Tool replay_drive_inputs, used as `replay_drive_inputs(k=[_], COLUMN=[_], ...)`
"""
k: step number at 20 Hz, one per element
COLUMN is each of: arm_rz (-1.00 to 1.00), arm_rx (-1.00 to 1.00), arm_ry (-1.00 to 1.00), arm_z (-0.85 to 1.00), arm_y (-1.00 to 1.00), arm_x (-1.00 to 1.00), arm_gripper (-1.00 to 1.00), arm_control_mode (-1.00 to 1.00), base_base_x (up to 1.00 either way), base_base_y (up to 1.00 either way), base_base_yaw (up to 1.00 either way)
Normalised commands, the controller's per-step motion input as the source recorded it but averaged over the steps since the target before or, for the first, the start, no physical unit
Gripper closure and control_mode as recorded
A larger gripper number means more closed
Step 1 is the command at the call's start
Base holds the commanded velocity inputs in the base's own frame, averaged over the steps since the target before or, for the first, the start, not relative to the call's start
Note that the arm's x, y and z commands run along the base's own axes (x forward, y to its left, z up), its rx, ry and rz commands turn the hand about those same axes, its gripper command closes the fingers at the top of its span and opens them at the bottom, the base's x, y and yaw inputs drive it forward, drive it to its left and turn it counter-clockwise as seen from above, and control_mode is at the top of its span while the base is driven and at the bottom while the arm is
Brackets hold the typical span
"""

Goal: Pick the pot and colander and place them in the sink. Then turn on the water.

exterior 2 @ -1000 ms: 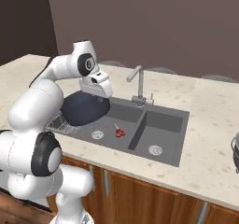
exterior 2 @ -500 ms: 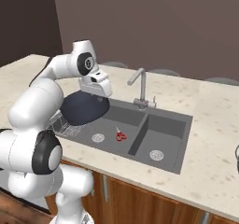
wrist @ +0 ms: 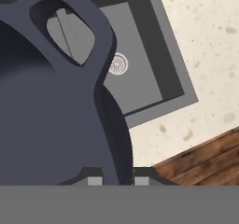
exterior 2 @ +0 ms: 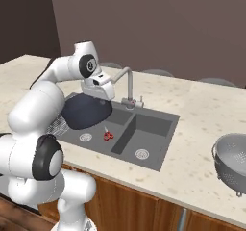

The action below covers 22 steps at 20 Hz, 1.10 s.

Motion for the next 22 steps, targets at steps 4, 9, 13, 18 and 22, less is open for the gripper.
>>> replay_drive_inputs(k=[4,9,13,18,22], arm_rz=[0.0,0.0,0.0,0.0,0.0], arm_rx=[0.0,0.0,0.0,0.0,0.0], arm_ry=[0.0,0.0,0.0,0.0,0.0], arm_z=[0.0,0.0,0.0,0.0,0.0], arm_y=[0.0,0.0,0.0,0.0,0.0], arm_x=[0.0,0.0,0.0,0.0,0.0], arm_gripper=[1.0,1.0,1.0,1.0,1.0], arm_control_mode=[1.0,1.0,1.0,1.0,1.0], base_base_x=[0.0,0.05,0.23,0.38,0.23], base_base_y=[-0.21,-0.02,0.0,0.03,0.14], base_base_yaw=[0.0,0.0,-0.01,-0.04,-0.04])
